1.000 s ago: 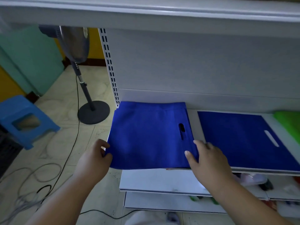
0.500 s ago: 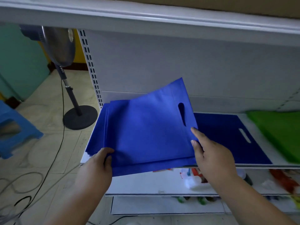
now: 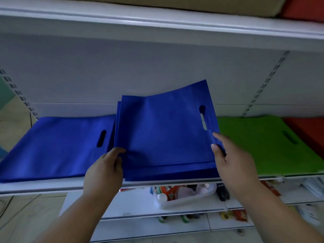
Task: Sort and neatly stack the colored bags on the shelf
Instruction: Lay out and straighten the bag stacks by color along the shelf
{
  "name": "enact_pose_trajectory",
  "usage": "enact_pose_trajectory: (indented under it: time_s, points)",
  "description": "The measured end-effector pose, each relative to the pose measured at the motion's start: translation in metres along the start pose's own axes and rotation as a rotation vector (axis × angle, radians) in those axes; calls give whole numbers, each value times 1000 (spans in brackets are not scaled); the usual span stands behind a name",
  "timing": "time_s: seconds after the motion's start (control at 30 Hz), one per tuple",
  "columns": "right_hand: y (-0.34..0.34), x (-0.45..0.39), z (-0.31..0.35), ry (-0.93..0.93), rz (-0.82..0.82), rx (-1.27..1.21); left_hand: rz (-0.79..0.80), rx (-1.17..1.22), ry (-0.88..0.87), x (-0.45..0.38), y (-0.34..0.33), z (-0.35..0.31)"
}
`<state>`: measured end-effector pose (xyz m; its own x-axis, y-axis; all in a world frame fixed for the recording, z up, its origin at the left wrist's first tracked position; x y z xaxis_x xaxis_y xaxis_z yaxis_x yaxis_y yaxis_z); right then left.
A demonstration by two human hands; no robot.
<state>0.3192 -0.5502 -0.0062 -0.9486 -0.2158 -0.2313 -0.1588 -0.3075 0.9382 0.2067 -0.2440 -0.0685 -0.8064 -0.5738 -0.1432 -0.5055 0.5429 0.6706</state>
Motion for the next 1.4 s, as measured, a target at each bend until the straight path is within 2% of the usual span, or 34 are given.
enact_pose_trajectory:
  time_s: [0.23,0.6,0.7,0.83,1.03,1.2,1.3,1.4]
  points:
    - [-55,-11,-46,32,278,-6,112,-202,34,14,-32,-13]
    - [-81,-23,-49,147,352,318,222,-484,29,12,-52,-13]
    - [-75,-24,-39,177,348,418,175,-486,2,11,-48,-12]
    - [-61,-24,12,303,237,319,80,-354,-22,18,-25,2]
    - [-47,-13,143,499,147,152,-101,-207,-23,24,51,57]
    - [-68,4,233,522,165,119,-74,28,-144,21,107,95]
    - [-89,15,276,513,198,120,-84,-8,-154,6,144,133]
    - [-103,26,310,494,190,142,-126,-134,-63,-13,184,180]
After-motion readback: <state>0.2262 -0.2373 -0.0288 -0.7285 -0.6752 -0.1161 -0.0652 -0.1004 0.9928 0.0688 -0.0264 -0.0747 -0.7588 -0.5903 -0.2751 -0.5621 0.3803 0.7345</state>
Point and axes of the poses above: each hand's wrist, its own x-axis away from the middle knuckle, its own y-axis out of the back of the hand, z = x × y, the point moved 5 cm from there along -x, towards the middle knuckle, and after that the axes turned 14 degrees about x, right-handed, at the moved point
